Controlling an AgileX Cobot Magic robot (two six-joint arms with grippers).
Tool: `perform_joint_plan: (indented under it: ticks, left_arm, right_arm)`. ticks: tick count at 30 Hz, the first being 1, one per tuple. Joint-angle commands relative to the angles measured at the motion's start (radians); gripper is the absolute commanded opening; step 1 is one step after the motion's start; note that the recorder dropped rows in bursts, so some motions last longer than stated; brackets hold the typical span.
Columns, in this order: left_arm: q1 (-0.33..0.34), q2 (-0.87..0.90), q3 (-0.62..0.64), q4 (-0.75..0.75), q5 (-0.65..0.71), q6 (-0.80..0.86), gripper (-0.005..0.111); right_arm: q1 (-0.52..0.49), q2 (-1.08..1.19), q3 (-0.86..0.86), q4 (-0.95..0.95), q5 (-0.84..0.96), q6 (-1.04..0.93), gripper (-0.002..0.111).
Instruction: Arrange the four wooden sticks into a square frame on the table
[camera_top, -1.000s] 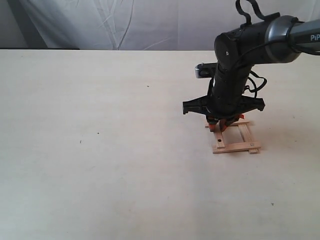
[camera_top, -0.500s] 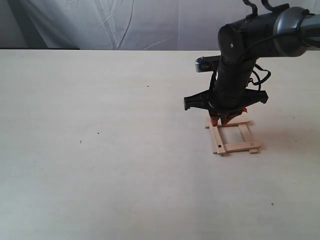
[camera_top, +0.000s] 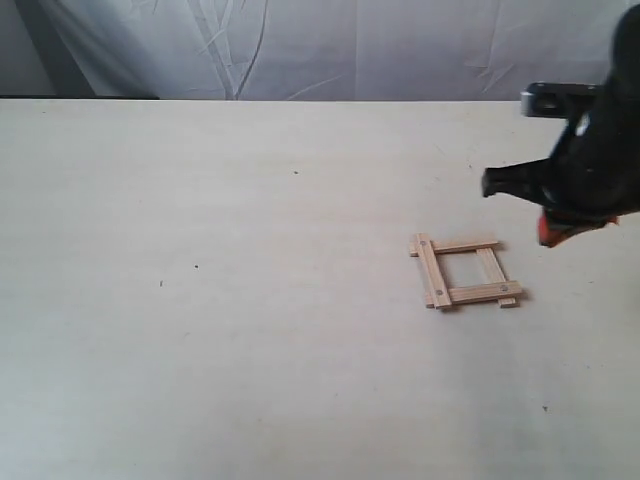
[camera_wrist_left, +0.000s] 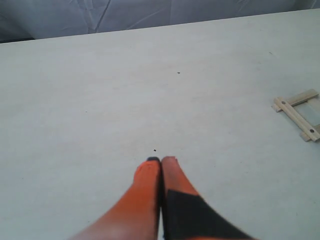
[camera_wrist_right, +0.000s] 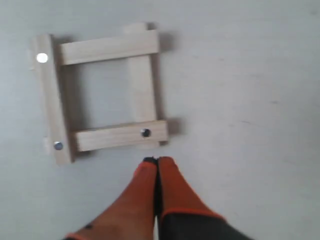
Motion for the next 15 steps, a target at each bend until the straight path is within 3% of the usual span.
perform_joint_plan:
  ticks: [1,5,10,15]
  left_arm:
    - [0.002,-0.006,0.003,0.004,-0.007,-0.005,0.0]
    - [0.002,-0.006,0.003,-0.052,-0.007,-0.012,0.0]
    - [0.002,-0.006,0.003,-0.018,-0.007,-0.012,0.0]
    - [0.002,-0.006,0.003,-0.018,-0.007,-0.012,0.0]
  right_arm:
    - [-0.092,-0.233,0.145,-0.04,-0.045,-0.014,-0.001]
    - [-0.096,-0.467,0.274,-0.084,-0.082,-0.014,-0.001]
    - [-0.096,-0.755,0.399,-0.084,-0.159,-0.014,-0.001]
    - [-0.096,-0.991,0.533,-0.088,-0.344,-0.014,-0.001]
